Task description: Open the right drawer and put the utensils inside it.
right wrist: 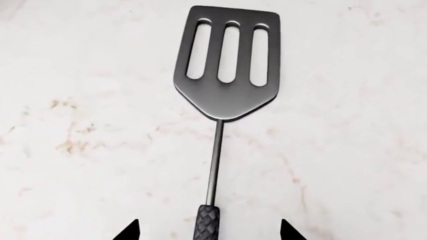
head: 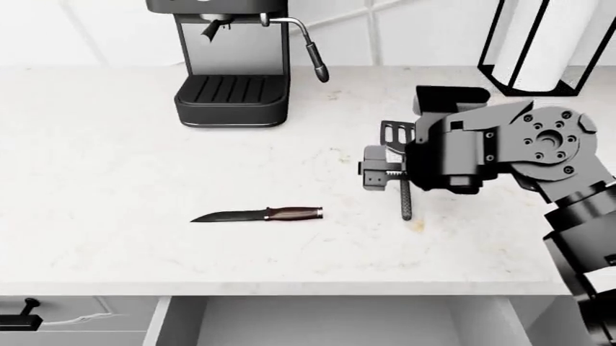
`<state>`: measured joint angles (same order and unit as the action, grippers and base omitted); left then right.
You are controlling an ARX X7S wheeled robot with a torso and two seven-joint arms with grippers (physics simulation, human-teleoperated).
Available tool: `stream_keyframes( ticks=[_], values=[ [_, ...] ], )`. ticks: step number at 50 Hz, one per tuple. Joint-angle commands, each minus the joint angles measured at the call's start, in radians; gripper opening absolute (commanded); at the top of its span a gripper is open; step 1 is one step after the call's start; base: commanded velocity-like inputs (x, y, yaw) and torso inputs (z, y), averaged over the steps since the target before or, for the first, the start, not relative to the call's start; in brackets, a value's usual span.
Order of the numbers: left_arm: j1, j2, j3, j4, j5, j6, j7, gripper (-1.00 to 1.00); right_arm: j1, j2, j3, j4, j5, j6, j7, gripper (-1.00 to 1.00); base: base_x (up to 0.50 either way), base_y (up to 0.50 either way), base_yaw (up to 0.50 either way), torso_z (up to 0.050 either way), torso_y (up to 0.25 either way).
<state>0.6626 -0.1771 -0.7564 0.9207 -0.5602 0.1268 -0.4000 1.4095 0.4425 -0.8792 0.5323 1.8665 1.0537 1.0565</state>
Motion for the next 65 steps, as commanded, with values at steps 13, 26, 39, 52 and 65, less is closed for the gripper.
stream_keyframes(
  ticks=[13, 26, 39, 52, 65],
  values=[
    [0.000, 0.001, 0.002, -0.004, 0.001, 0.004, 0.000, 1.00, -0.022, -0.011, -0.030, 0.064, -0.031, -0.001, -0.061, 1.00, 0.00, 0.00, 0.00, 0.000, 0.000],
    [0.003, 0.003, -0.003, -0.002, -0.002, 0.004, 0.002, 1.00, -0.030, -0.007, -0.033, 0.060, -0.027, 0.002, -0.064, 1.00, 0.00, 0.00, 0.00, 0.000, 0.000],
    [0.002, 0.002, -0.002, 0.001, 0.000, 0.000, 0.000, 1.00, -0.028, -0.002, -0.031, 0.040, -0.020, 0.005, -0.065, -1.00, 0.00, 0.00, 0.00, 0.000, 0.000],
    [0.001, 0.002, -0.003, -0.001, -0.002, 0.000, 0.000, 1.00, -0.028, 0.005, -0.035, 0.034, -0.025, 0.005, -0.072, -1.00, 0.00, 0.00, 0.00, -0.001, 0.000],
    [0.000, 0.002, 0.000, -0.003, -0.001, 0.002, 0.000, 1.00, -0.017, 0.052, -0.013, -0.014, -0.013, -0.016, -0.014, -1.00, 0.00, 0.00, 0.00, 0.000, 0.000]
  ],
)
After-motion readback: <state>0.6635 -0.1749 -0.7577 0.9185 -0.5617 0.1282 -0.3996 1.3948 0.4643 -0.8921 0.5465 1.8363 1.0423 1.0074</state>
